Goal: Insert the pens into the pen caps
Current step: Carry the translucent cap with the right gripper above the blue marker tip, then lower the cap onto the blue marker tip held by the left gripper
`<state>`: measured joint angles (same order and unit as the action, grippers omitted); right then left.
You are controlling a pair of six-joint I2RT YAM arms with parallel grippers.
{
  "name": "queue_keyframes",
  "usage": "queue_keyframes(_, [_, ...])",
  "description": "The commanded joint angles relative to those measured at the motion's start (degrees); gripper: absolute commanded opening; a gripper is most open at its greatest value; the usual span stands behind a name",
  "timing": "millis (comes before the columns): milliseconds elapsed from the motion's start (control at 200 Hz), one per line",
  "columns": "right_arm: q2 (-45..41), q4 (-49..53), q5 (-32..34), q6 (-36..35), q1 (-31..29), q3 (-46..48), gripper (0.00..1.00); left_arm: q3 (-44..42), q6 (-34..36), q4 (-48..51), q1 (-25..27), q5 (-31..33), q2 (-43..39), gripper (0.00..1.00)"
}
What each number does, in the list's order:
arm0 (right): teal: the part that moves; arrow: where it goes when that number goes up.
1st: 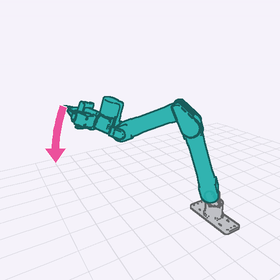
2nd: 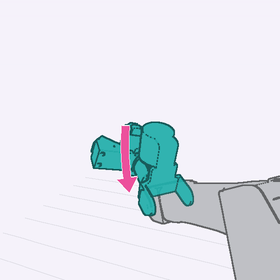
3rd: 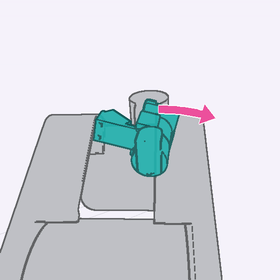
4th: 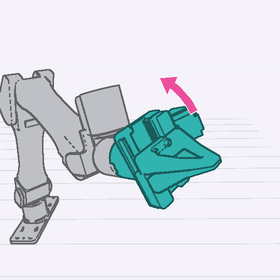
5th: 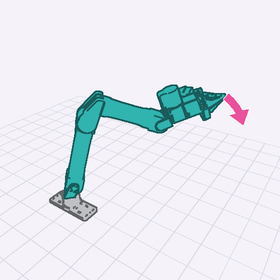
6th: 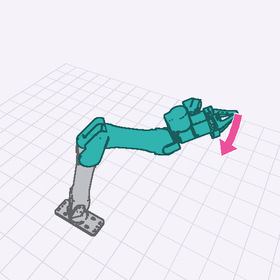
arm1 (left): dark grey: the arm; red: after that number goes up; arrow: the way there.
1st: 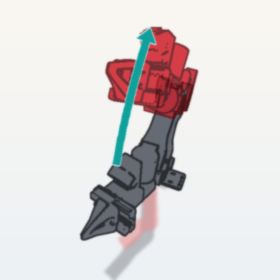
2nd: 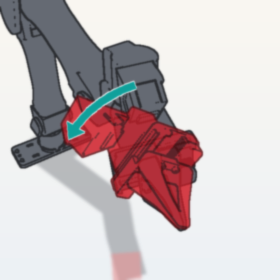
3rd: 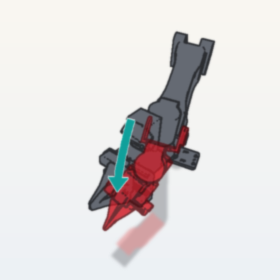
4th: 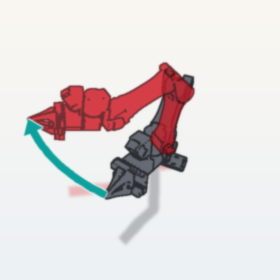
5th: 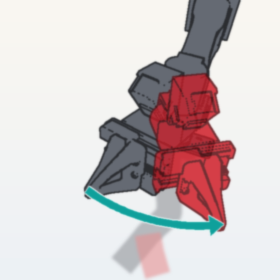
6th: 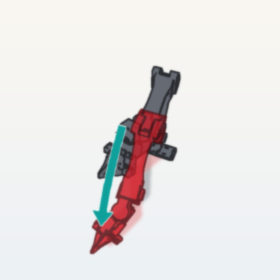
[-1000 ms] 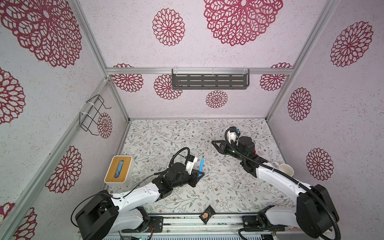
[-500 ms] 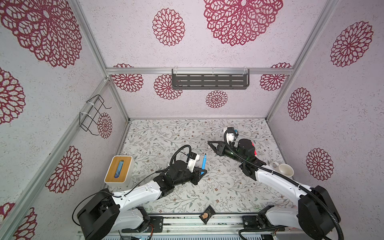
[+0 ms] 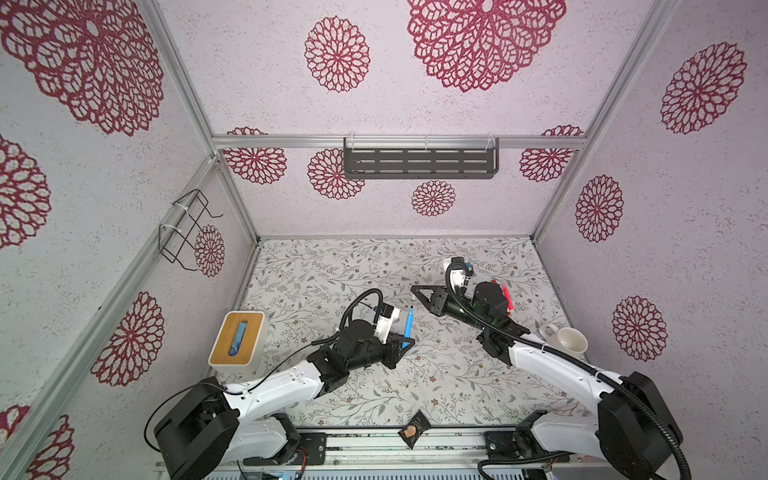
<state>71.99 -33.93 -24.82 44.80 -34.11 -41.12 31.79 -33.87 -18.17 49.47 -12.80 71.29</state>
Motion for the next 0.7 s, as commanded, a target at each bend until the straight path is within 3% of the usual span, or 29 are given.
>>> queue_keyframes(0, [-1.9,-5.1,-1.1,1.1,-0.5,0.8,0.19,1.4,1.2,-1.1,0.5,0.7,-0.2,0.00])
queue_keyframes(695, [-2.2,-5.5,0.3,1.0,-2.6,2.1,0.18,1.4,2.5,1.4,0.4,2.3,-2.9,0.00])
